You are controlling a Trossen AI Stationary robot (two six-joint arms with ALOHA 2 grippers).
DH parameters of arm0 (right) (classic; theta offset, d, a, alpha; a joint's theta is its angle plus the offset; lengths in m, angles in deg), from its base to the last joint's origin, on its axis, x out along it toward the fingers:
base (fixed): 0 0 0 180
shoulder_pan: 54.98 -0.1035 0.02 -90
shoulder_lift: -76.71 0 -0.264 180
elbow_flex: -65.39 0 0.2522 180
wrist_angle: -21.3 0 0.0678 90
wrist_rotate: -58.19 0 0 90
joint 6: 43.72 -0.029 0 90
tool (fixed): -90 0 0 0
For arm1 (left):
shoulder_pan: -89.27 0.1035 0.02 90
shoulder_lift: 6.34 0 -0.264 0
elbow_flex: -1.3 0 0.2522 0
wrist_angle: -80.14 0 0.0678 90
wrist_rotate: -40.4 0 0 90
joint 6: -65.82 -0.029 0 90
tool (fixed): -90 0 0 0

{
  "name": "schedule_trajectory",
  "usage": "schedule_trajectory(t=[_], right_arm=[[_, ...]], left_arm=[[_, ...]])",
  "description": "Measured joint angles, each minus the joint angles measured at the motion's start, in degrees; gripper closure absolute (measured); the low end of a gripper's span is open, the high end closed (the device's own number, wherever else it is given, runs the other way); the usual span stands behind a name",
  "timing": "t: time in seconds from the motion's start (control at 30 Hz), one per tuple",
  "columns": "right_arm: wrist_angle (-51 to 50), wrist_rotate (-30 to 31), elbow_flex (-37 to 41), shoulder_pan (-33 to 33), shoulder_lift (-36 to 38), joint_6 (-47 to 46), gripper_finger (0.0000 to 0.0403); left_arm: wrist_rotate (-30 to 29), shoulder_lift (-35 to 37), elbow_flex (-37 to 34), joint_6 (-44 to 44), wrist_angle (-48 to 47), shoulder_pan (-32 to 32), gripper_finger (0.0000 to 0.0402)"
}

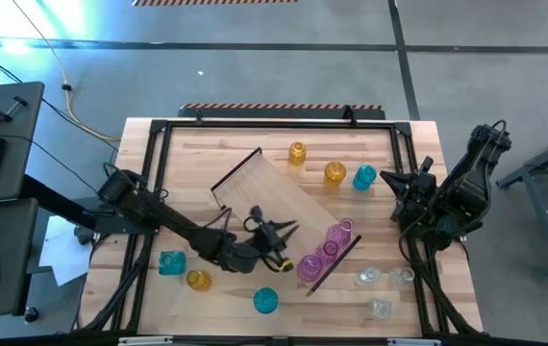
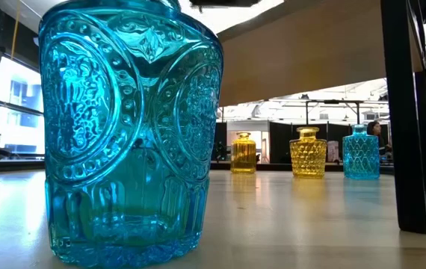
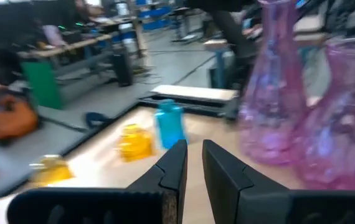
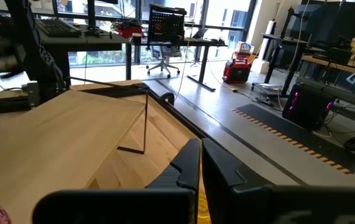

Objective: Sort vases onto shelf
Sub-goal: Put the right transparent flower vase on the shelf

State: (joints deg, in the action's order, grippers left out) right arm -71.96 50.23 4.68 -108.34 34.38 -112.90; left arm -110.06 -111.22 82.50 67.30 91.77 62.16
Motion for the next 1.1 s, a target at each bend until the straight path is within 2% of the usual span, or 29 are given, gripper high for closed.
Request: schedule_trajectory(t=[0.17, 0.27, 0.37, 0.57, 0.67, 0.77, 0.9, 1.0, 1.1], right_arm=[[-0.97, -0.75, 0.0, 0.0, 0.05, 0.19, 0.0403], [-1.71, -5.01, 0.01, 0.05, 0.39, 2.98, 0.0403], [-1.71, -7.23, 0.01, 0.52, 0.5, 2.64, 0.0403], [-1.93, -5.69, -0.16, 2.36, 0.87, 3.94, 0.0403], [-3.5, -6.73, -2.86, 4.18, 2.26, 5.88, 0.0403], [-4.48, -7.8, -6.51, 5.74, 4.13, 9.84, 0.0403], [-3.72, -7.92, -10.47, 6.59, 7.03, 16.24, 0.0403], [-3.41, -6.76, -11.91, 6.62, 9.17, 19.23, 0.0403], [-3.44, -6.38, -12.25, 6.62, 11.84, 20.88, 0.0403]], left_arm=[[-9.97, 7.13, 0.0, -2.09, -11.59, -2.3, 0.0358], [-14.2, 12.57, 0.0, 0.82, -22.45, -3.79, 0.0358], [-14.81, 18.75, 0.0, 8.35, -36.38, -4.84, 0.0358], [-14.04, 32.38, 0.0, 29.2, -68.84, -4.13, 0.0358], [-12.55, 37.88, -0.02, 31.87, -78.06, -2.31, 0.0358], [-9.83, 42.39, -0.43, 25.56, -78.84, 1.07, 0.0358], [-2.13, 48.18, -4.13, 11.99, -70.84, 8.46, 0.0358], [7.88, 52.21, -9.47, -0.58, -58.19, 16.22, 0.0358], [22.91, 55.36, -15.48, -11.77, -41.49, 25.75, 0.0358]])
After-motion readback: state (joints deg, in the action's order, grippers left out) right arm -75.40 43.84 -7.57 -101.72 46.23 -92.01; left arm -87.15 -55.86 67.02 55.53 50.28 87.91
